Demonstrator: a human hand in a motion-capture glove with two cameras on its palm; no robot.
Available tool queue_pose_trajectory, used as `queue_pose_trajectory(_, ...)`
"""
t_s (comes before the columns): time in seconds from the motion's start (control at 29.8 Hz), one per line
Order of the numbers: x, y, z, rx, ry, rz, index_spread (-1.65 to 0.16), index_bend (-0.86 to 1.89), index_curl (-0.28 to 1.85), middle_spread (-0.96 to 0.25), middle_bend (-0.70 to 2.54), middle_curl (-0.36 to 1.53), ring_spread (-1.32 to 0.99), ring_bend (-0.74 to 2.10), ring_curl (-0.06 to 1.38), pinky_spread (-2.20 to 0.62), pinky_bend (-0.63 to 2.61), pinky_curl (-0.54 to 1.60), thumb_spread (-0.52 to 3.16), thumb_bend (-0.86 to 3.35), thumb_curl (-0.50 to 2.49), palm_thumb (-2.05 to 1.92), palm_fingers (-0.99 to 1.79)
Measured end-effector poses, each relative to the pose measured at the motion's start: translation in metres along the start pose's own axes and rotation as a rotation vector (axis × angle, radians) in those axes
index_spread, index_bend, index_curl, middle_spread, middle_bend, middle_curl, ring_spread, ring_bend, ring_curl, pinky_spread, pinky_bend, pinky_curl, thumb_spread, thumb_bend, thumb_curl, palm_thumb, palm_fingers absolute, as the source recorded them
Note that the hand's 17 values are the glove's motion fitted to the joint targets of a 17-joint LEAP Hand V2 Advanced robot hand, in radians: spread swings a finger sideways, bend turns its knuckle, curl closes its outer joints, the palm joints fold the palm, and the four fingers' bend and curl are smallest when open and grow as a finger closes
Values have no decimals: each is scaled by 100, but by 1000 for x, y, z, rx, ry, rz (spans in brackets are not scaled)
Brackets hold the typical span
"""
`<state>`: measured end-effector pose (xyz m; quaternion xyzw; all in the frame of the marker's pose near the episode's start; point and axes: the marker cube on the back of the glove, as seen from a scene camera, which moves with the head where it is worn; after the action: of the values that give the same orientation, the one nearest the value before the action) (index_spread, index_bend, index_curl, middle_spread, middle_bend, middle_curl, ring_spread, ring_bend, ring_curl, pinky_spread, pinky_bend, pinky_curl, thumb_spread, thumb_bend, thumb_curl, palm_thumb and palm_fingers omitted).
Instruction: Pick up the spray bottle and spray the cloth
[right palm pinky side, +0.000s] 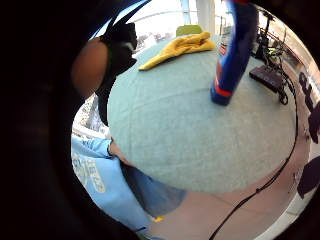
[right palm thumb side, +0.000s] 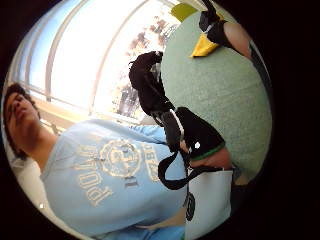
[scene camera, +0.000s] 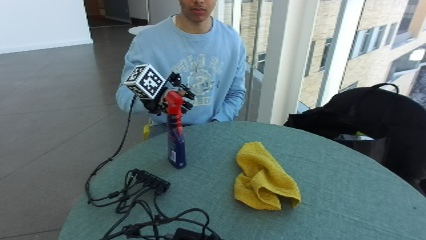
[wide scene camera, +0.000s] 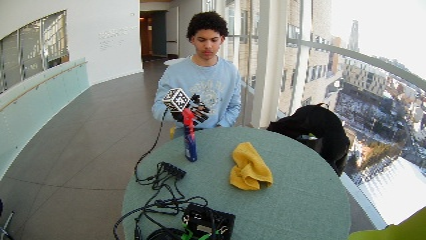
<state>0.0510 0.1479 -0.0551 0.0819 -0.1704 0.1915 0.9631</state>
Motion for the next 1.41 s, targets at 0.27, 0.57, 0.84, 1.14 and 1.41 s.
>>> queue_pose_trajectory(0.27,37,23,-25,124,-152,146,-36,14,32,-8,24,38,-2,21,30,21,19,29,115,0,31,63,71)
queue_pose_trajectory(0.57,73,8,-31,240,-283,203,-37,14,31,-8,23,39,-1,22,32,21,19,31,113,-2,31,62,71)
queue_pose_trajectory(0.84,98,-19,-37,306,-334,286,-37,13,30,-8,25,40,-1,23,32,21,19,31,111,-3,31,62,72)
queue_pose_trajectory(1.14,115,-48,-38,348,-395,283,-37,11,28,-8,25,40,-1,24,34,20,20,32,108,-2,31,64,71)
queue_pose_trajectory(1.41,120,-80,-32,350,-455,283,-38,9,26,-8,26,41,-2,27,35,20,21,34,105,-2,31,65,70)
